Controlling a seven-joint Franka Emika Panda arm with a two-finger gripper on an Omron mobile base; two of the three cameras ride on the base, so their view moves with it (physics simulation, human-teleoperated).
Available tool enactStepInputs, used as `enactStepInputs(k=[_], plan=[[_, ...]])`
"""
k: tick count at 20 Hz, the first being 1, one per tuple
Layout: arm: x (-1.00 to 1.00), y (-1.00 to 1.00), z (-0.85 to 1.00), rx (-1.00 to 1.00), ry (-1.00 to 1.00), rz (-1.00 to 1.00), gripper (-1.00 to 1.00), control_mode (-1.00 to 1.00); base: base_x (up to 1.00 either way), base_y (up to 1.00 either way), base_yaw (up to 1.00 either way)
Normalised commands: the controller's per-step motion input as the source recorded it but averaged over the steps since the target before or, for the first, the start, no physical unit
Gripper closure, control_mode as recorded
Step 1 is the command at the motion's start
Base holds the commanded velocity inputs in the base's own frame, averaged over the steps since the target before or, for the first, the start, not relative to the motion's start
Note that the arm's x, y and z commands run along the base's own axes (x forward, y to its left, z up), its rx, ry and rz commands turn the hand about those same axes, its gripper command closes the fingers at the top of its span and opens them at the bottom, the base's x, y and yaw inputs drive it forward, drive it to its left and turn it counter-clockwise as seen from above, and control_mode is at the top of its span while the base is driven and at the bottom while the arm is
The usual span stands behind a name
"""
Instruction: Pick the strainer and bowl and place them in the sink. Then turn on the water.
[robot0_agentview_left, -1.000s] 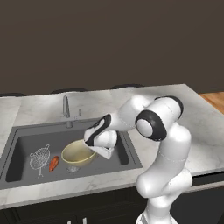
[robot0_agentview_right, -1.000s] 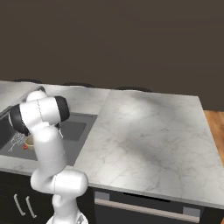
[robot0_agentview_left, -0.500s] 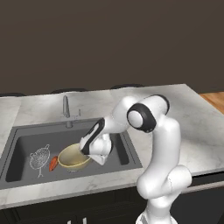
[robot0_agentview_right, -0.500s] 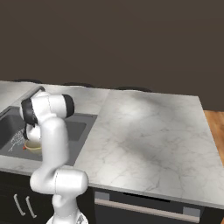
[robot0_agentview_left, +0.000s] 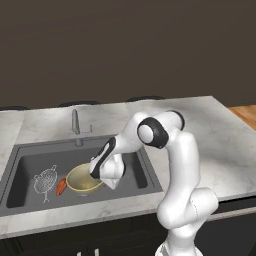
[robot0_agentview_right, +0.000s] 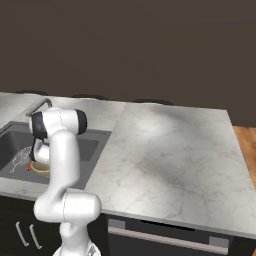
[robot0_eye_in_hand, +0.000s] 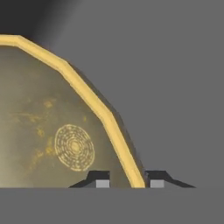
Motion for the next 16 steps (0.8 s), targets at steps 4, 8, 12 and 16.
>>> enactStepInputs(k=[4,8,12,16], plan=[[0.48,0.00,-0.09,0.00,0.00,-0.01,1.00,-1.00,0.00,0.00,0.00],[0.32,0.00,-0.01,0.00,0.00,0.00,1.00,-1.00,0.00,0.00,0.00],[0.05,0.00,0.00,0.00,0.02,0.00,1.00,-1.00,0.00,0.00,0.00],[0.00,0.00,0.00,0.00,0.00,0.00,1.00,-1.00,0.00,0.00,0.00]])
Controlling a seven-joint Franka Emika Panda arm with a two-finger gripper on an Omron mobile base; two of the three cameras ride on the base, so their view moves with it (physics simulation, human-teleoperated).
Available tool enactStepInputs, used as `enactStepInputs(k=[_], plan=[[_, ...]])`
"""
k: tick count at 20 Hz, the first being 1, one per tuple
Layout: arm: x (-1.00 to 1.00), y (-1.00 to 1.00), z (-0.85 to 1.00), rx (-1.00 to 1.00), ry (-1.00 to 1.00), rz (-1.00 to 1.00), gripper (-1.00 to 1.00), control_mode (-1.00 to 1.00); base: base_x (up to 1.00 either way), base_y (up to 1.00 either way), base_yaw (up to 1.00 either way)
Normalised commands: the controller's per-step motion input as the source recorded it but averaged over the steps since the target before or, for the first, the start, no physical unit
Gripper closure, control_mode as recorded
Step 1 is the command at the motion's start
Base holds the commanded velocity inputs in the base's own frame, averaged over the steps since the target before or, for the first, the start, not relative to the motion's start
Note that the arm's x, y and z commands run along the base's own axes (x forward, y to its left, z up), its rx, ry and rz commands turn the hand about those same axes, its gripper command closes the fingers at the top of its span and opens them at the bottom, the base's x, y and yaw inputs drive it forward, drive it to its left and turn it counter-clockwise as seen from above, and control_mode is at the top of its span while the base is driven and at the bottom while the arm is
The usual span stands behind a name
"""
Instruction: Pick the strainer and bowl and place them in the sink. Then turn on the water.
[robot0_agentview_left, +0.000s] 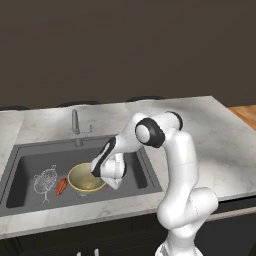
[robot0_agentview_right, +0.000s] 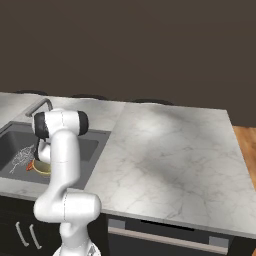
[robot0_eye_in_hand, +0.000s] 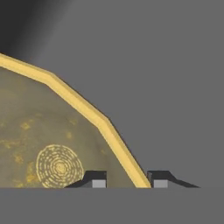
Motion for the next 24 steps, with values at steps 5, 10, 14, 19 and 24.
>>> enactStepInputs(k=[5,10,14,19,24], plan=[[0.00,0.00,0.00,0.00,0.00,0.00,-1.00,-1.00,0.00,0.00,0.00],[0.02,0.00,0.22,0.00,0.00,0.01,-1.00,-1.00,0.00,0.00,0.00],[0.00,0.00,0.46,0.00,0.00,0.01,-1.00,-1.00,0.00,0.00,0.00],[0.00,-0.04,0.60,0.00,0.00,0.01,-1.00,-1.00,0.00,0.00,0.00],[-0.06,-0.19,0.60,0.00,0.00,0.01,-1.00,-1.00,0.00,0.00,0.00]])
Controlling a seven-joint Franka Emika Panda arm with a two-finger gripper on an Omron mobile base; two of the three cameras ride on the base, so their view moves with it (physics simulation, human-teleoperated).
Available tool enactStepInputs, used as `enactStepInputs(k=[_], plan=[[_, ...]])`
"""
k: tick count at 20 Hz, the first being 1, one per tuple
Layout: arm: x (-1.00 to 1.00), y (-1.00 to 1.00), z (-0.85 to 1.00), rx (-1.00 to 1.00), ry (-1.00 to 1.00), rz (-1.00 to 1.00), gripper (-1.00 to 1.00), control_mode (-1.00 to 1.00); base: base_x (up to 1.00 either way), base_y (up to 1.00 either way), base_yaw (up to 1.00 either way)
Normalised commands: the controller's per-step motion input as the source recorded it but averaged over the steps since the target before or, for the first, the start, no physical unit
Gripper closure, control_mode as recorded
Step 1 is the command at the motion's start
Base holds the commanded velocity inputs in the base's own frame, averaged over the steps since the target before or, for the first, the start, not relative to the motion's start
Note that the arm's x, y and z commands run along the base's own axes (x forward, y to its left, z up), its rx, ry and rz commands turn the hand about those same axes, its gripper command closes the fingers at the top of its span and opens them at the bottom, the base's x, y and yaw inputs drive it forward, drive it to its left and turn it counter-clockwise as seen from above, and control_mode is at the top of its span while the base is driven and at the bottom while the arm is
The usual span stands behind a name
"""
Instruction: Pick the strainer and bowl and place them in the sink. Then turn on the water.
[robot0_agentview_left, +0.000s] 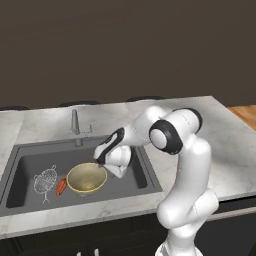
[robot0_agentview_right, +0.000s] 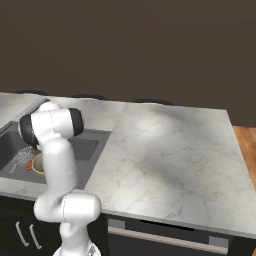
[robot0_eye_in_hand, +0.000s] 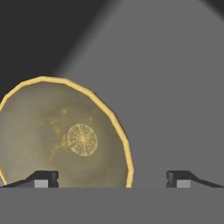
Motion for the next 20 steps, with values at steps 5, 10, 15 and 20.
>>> enactStepInputs(k=[5,10,15,20], plan=[[-0.10,-0.19,0.49,-0.01,0.00,0.03,-1.00,-1.00,0.00,0.00,0.00],[-0.13,-0.14,0.45,-0.06,0.00,0.07,-1.00,-1.00,0.00,0.00,0.00],[-0.18,-0.10,0.42,-0.09,-0.02,0.08,-1.00,-1.00,0.00,0.00,0.00],[-0.27,0.00,0.38,-0.12,-0.09,0.06,-1.00,-1.00,0.00,0.00,0.00]])
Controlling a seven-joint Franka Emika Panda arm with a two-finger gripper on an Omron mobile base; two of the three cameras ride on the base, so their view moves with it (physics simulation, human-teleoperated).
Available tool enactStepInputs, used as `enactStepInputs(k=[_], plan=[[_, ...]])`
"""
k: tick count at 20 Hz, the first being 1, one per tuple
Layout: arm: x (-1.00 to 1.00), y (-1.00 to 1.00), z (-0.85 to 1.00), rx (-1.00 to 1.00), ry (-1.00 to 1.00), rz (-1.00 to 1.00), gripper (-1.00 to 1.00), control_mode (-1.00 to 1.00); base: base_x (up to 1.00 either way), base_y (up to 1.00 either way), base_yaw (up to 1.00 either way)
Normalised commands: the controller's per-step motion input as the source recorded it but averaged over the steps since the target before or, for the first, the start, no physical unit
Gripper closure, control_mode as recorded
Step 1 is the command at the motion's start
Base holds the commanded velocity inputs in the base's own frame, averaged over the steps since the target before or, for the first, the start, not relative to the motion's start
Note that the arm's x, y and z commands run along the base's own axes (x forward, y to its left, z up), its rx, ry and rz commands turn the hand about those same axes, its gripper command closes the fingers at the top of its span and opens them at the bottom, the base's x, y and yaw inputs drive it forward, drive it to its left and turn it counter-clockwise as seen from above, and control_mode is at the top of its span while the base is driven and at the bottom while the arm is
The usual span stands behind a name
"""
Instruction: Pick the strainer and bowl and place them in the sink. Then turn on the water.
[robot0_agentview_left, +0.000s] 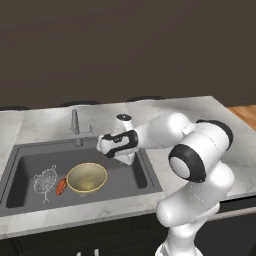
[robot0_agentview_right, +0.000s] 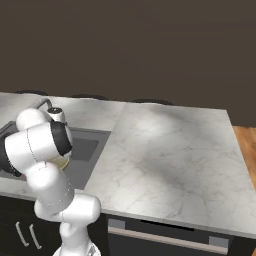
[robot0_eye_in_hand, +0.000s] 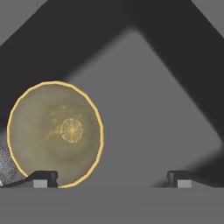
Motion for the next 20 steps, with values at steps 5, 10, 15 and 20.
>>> enactStepInputs(k=[5,10,15,20], plan=[[-0.34,0.00,0.43,-0.11,-0.20,0.08,-1.00,-1.00,0.00,0.00,0.00],[-0.19,-0.02,0.46,-0.06,-0.27,0.08,-1.00,-1.00,0.00,0.00,0.00],[-0.16,-0.22,0.39,-0.01,-0.36,0.11,-1.00,-1.00,0.00,0.00,0.00],[-0.16,-0.35,0.23,0.00,-0.38,0.14,-1.00,-1.00,0.00,0.00,0.00]])
